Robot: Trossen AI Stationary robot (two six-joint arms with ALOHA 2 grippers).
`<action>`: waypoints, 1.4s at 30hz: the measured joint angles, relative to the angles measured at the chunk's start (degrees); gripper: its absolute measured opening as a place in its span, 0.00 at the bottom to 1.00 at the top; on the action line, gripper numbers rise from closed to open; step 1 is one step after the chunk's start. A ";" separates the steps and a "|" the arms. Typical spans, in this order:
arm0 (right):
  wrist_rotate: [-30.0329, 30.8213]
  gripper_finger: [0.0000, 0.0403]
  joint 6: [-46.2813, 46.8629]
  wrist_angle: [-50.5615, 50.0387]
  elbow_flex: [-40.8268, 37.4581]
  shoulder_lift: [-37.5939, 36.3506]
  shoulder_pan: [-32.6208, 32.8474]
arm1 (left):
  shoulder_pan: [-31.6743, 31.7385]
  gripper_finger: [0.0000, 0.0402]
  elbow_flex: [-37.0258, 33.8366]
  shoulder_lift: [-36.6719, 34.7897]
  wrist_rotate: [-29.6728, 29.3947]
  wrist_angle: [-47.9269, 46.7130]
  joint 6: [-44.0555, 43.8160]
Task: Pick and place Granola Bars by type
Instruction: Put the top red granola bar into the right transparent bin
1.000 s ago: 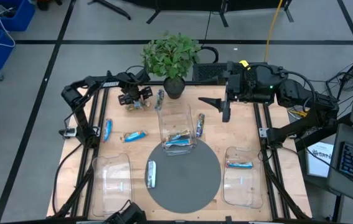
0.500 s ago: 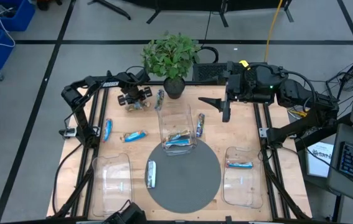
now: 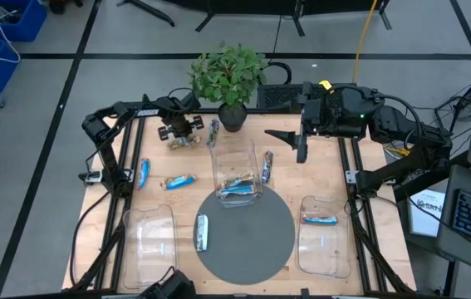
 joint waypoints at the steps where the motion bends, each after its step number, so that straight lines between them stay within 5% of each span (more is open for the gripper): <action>1: 0.00 0.62 0.00 -0.02 0.00 0.00 0.00 | -0.02 0.05 0.00 0.00 -0.02 0.03 -0.02; 10: 0.02 0.62 -0.02 0.06 0.00 0.00 0.00 | -0.31 0.04 -0.10 -3.31 -1.77 -1.32 -0.64; 26: 0.01 0.62 -1.74 5.51 0.00 -0.02 0.00 | -2.37 0.04 -0.07 -29.54 -11.95 -9.70 -1.78; 33: 0.02 0.62 0.85 4.72 -0.05 0.55 0.00 | -6.85 0.04 -0.07 -43.02 -13.76 -0.01 9.06; 42: 0.11 0.62 9.99 6.19 -0.07 3.01 0.87 | -16.10 0.04 -0.04 -54.30 -7.61 19.85 27.82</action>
